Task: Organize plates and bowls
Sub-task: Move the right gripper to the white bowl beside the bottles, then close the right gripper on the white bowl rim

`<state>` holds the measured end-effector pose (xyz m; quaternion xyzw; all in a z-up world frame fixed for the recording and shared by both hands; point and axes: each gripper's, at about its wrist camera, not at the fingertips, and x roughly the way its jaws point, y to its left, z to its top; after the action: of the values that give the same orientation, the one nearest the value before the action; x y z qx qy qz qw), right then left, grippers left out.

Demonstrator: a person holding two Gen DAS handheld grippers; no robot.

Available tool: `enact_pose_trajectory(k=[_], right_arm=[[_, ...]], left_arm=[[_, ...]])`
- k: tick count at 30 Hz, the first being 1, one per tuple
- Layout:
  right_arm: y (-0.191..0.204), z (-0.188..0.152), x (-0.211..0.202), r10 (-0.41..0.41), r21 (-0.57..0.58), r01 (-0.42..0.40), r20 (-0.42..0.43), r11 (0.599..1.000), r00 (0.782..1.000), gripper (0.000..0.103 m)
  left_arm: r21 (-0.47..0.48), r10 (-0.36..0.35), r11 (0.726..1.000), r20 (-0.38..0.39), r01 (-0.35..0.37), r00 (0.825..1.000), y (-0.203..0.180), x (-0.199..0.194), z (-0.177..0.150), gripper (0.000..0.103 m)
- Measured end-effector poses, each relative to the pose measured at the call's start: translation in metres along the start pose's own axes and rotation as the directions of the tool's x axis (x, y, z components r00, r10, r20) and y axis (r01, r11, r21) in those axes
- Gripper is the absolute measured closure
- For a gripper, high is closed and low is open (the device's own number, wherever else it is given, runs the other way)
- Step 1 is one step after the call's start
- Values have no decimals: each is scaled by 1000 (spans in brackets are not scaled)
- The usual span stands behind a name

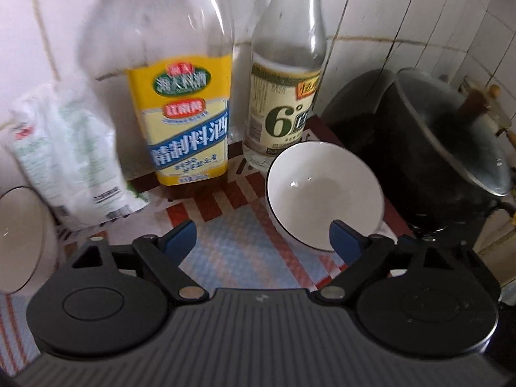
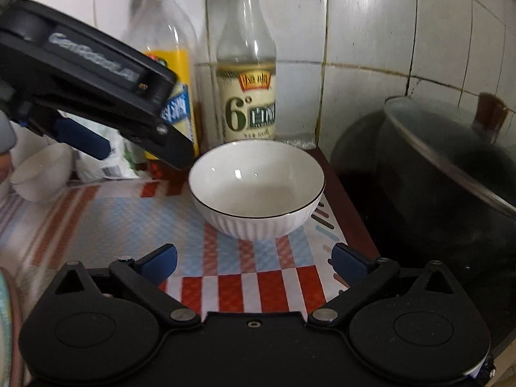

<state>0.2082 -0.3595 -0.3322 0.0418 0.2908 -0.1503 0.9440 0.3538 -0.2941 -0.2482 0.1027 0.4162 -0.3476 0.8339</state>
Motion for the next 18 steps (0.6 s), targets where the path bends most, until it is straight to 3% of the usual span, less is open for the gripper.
enact_pose_trajectory(k=[4,8,11,13,18], right_arm=[[1,3,21,-7,-12,6,-26,1000,1000,0],[3,8,38,-12,-31,11,-41,999,999,0],[6,12,45,-15,-49,13,-40,999,999,0],[6,15,50,-22,-59,19,-39,998,999,0],[3,19,58,-26,-40,24,-43,999,999,0]], left_arm=[[2,-19,1000,-47,19,999,2,31,7,37],[-19,-33,999,-58,32,998,7,47,12,45],[-56,-57,997,-68,53,996,13,59,16,56],[-75,-75,995,-91,69,993,16,67,18,73],[-68,-133,990,-96,127,986,12,67,16,91]])
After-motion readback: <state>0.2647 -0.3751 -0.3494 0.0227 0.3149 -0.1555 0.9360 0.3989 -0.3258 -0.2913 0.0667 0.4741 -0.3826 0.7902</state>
